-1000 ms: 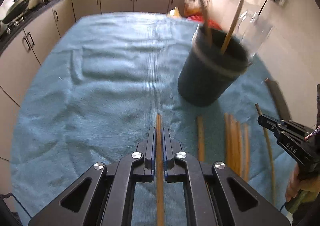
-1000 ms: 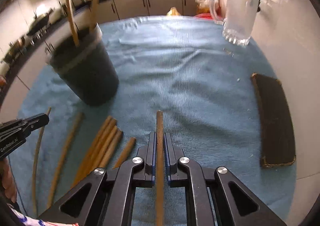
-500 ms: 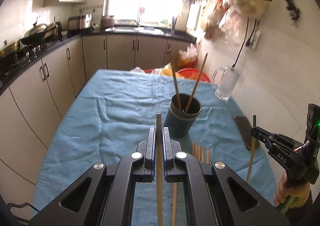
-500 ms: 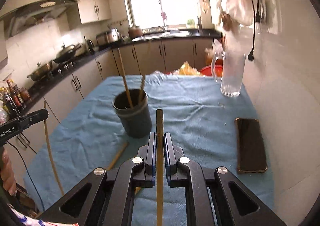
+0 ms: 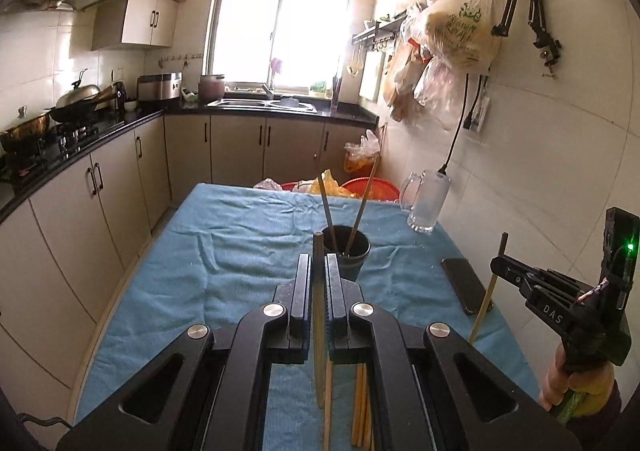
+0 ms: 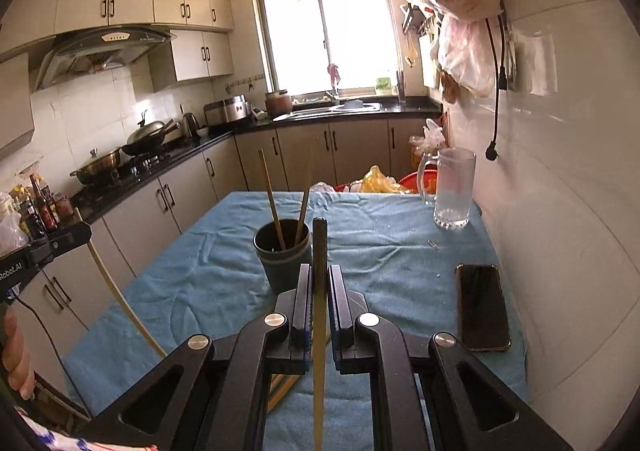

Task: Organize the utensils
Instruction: 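Carry both chopsticks upright and drop them into the grey holder cup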

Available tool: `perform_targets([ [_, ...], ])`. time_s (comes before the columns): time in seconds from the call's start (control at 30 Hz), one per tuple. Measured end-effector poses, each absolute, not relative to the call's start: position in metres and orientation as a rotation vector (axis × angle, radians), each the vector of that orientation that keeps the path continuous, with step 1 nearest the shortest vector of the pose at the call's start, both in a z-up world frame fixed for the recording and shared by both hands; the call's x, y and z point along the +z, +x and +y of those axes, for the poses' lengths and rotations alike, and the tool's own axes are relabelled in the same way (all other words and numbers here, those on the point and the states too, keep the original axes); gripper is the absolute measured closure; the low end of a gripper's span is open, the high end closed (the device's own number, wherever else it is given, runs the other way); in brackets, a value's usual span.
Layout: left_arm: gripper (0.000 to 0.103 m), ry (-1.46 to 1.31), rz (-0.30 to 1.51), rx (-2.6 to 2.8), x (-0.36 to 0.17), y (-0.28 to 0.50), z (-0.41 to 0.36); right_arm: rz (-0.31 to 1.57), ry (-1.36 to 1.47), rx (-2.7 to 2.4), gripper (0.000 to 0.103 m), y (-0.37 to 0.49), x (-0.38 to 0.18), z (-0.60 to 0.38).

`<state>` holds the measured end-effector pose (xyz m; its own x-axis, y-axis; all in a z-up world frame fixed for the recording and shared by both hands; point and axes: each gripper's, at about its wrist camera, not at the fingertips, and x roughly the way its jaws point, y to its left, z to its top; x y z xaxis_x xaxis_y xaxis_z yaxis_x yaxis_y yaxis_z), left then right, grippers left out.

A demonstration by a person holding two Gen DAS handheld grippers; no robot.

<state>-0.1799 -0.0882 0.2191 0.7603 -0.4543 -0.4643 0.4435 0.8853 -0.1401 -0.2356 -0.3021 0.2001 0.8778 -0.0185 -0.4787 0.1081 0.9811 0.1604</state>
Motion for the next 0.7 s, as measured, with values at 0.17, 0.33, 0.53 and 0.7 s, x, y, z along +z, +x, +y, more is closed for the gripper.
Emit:
perform_targets([
  [0.17, 0.098, -0.025, 0.492, -0.486, 0.233, -0.172, -0.092, 0.468, 0.185, -0.063, 0.095, -0.229, 0.213, -0.305],
  [0.33, 0.098, -0.036, 0.460, -0.486, 0.251, -0.153, -0.097, 0.432, 0.193, -0.054, 0.095, -0.208, 0.232, -0.309],
  [0.53, 0.098, -0.074, 0.391, -0.487, 0.292, -0.119, -0.110, 0.362, 0.220, -0.034, 0.095, -0.168, 0.265, -0.310],
  [0.7, 0.098, -0.109, 0.351, -0.477, 0.319, -0.081, -0.126, 0.293, 0.245, -0.027, 0.095, -0.130, 0.291, -0.310],
])
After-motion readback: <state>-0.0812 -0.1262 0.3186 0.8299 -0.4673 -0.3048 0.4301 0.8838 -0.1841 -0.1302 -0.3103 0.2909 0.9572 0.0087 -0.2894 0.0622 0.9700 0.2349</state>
